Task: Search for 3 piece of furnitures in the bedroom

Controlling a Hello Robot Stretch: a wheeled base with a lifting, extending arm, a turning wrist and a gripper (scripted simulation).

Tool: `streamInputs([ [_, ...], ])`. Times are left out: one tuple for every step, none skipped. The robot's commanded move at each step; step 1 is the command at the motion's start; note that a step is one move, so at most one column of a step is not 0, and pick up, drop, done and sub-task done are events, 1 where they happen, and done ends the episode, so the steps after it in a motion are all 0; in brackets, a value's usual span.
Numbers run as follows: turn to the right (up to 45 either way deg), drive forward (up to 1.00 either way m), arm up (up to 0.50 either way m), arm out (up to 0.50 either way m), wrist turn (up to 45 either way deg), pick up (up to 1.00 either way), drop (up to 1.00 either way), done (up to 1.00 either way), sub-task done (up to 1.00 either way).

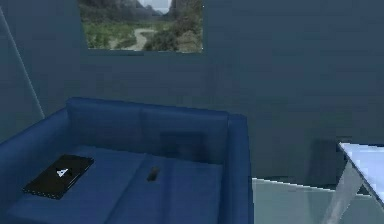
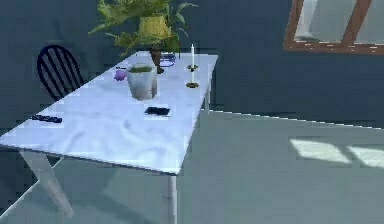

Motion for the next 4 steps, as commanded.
streamInputs([
  [-45.0,0.0,0.0,0.0,0.0,0.0,0.0,0.0,0.0],
  [-30.0,0.0,0.0,0.0,0.0,0.0,0.0,0.0,0.0],
  [0.0,0.55,0.0,0.0,0.0,0.0,0.0,0.0,0.0],
  [-45.0,0.0,0.0,0.0,0.0,0.0,0.0,0.0,0.0],
])
